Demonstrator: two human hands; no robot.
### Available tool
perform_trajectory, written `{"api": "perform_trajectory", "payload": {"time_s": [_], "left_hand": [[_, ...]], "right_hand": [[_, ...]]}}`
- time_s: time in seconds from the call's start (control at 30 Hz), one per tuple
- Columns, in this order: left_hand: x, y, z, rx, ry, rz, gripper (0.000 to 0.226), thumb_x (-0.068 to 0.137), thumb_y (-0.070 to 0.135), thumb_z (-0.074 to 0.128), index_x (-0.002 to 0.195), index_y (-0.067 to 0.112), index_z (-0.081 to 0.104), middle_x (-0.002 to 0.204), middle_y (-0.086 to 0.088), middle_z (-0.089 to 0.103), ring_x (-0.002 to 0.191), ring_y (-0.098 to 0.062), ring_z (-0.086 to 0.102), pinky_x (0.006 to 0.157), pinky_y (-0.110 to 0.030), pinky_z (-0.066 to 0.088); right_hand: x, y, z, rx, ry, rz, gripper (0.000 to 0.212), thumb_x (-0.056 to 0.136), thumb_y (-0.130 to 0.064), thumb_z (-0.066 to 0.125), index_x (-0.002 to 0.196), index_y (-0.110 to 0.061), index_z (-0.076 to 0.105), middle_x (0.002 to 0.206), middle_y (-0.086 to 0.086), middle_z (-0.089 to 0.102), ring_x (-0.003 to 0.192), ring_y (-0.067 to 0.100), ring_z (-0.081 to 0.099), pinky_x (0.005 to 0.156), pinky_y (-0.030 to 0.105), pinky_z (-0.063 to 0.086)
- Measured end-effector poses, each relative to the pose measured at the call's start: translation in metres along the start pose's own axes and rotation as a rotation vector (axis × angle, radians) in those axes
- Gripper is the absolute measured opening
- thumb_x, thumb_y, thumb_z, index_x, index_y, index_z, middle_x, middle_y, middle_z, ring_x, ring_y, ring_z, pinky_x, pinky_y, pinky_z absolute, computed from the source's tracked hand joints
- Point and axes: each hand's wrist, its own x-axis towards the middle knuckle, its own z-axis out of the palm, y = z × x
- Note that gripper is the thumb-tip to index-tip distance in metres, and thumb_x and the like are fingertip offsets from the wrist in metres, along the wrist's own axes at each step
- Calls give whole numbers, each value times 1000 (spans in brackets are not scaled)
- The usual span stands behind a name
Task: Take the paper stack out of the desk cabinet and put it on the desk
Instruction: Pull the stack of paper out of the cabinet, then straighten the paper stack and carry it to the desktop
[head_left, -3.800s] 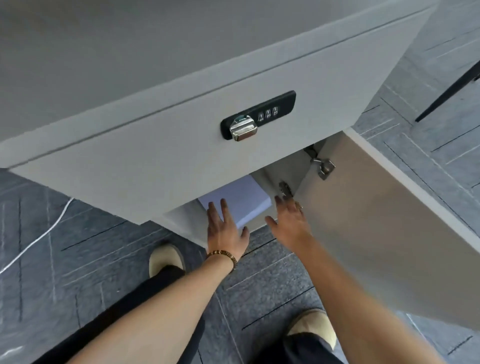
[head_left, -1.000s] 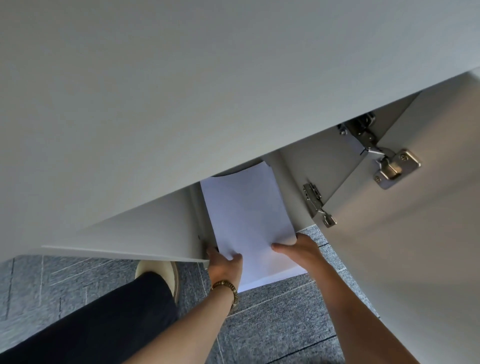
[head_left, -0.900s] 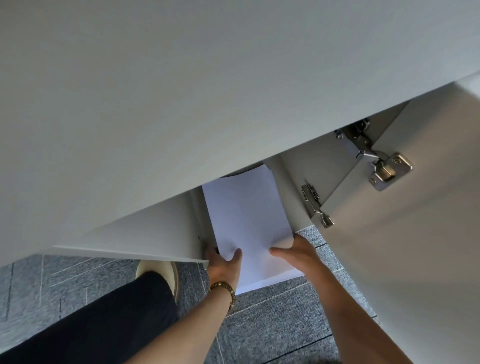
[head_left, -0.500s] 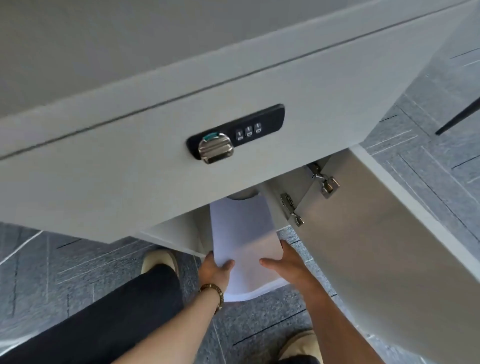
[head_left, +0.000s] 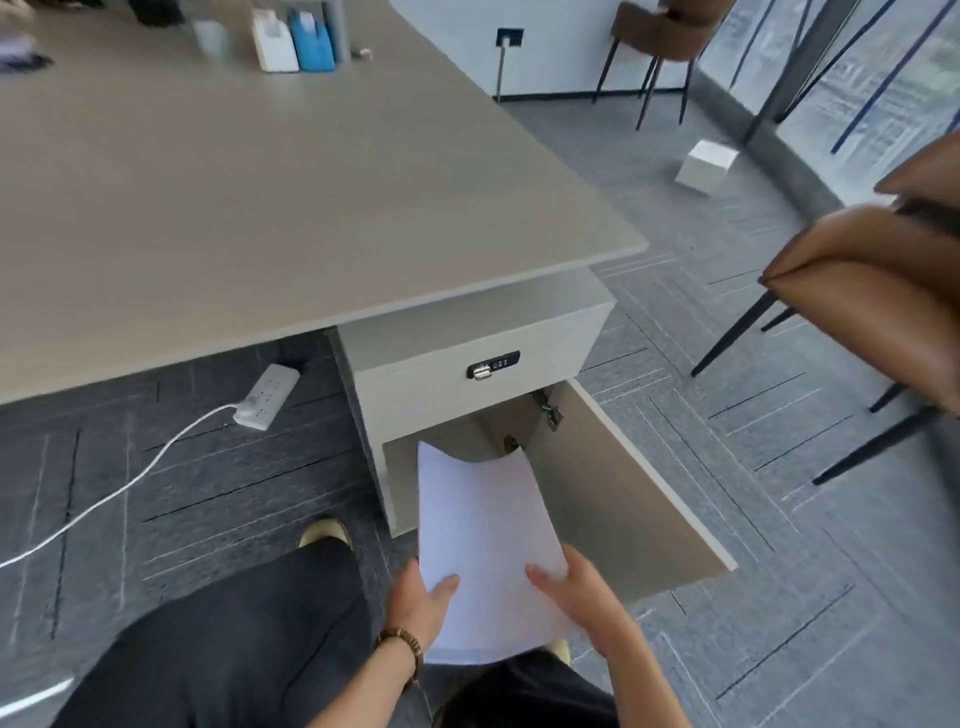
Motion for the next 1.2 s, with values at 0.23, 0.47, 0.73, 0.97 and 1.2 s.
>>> {"api": "perform_trajectory", "payload": {"time_s": [0.23,0.47,0.73,0.97,1.2], "left_hand": [[-108,14,-45,-18,-37,206,30,87,23,71,113,14,59,111,-1,69,99,-21,65,90,-37,54],[-196,14,-99,-95,-25,394,26,86,21,70,110,21,60,108,4,70,99,-15,66,94,-38,54],[-276,34,-168,-249,69,596,27,82,15,71,107,23,66,105,4,73,95,-15,69,89,-43,57],[-331,60,-234,-412,42,730,31,84,14,73,112,26,64,109,1,75,96,-17,73,81,-37,60],[-342,96,-266,-483,-32,846,38,80,21,74,115,29,64,105,10,77,95,-8,73,70,-20,56]], "right_hand": [[-127,-10,9,25,194,-112,29,87,-29,71,115,-21,63,105,-3,75,93,17,73,88,45,59],[-225,-31,32,44,320,-244,16,89,-22,71,104,-21,64,94,-3,77,84,14,74,82,41,60],[-293,-85,53,-1,350,-387,24,84,-37,74,101,-24,62,96,-7,74,89,15,70,83,40,57],[-346,-155,53,213,187,-554,29,86,-42,70,105,-20,68,103,1,77,96,25,73,92,51,57],[-331,-252,30,405,20,-548,30,93,-31,67,112,-9,66,108,13,77,96,33,75,81,46,61]]}}
